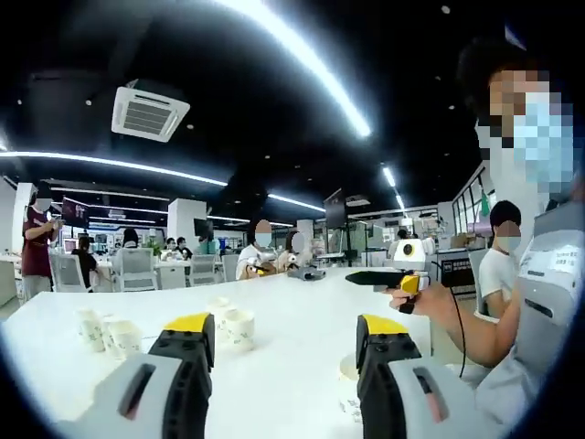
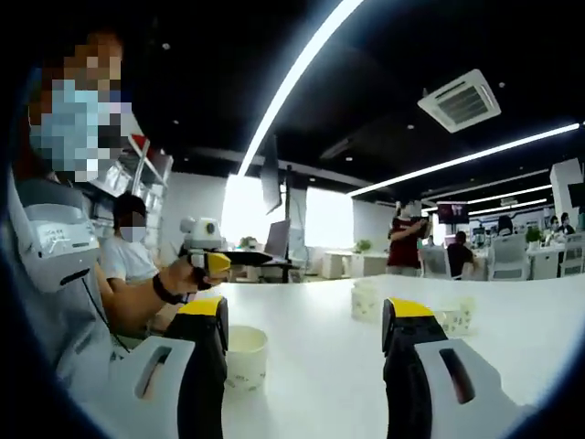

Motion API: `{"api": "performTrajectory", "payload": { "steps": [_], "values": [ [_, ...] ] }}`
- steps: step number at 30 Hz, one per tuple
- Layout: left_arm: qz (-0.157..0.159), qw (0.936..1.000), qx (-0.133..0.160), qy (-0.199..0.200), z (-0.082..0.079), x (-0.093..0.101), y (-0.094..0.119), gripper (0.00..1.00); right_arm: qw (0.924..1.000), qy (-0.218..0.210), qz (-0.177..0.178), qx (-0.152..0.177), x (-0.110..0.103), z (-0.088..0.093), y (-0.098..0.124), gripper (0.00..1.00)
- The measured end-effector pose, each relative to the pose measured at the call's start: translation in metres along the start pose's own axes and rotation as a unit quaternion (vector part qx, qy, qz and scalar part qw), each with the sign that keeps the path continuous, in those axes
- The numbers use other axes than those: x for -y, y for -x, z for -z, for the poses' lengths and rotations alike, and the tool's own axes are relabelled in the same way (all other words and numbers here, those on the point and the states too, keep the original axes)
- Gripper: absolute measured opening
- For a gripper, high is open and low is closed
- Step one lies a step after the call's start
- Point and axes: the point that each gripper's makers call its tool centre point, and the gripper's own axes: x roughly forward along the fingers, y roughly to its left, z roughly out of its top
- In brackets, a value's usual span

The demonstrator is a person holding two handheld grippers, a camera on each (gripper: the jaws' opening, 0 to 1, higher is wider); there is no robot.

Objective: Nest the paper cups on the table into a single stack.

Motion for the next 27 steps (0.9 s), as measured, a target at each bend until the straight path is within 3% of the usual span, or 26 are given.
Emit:
{"api": "performTrajectory", "payload": {
  "steps": [5, 8, 12, 14, 18, 21, 27],
  "values": [
    [-0.034, 0.9994, -0.003, -0.002, 0.011, -0.007, 0.000, 0.68, 0.9985, -0.025, 0.011, 0.047, -0.012, -0.005, 0.016, 0.69],
    [-0.082, 0.9966, -0.003, -0.011, 0.019, -0.028, 0.001, 0.70, 0.9983, -0.037, 0.012, 0.043, -0.017, 0.000, 0.020, 0.69],
    [-0.108, 0.9937, -0.020, -0.025, 0.029, -0.050, -0.003, 0.71, 0.9981, -0.038, 0.019, 0.045, -0.024, -0.001, 0.026, 0.69],
    [-0.113, 0.9930, -0.026, -0.025, 0.029, -0.064, -0.006, 0.71, 0.9985, -0.031, 0.017, 0.041, -0.028, -0.002, 0.027, 0.70],
    [-0.094, 0.9949, -0.037, -0.011, 0.025, -0.077, -0.025, 0.72, 0.9995, -0.015, -0.001, 0.027, -0.039, -0.002, 0.029, 0.76],
    [-0.106, 0.9915, -0.069, -0.031, 0.039, -0.101, -0.042, 0.72, 0.9997, -0.001, 0.002, 0.023, -0.041, -0.005, 0.034, 0.79],
    [-0.130, 0.9858, -0.103, -0.027, 0.068, -0.148, -0.066, 0.76, 0.9992, 0.009, 0.019, 0.035, -0.039, -0.018, 0.049, 0.78]
  ]
}}
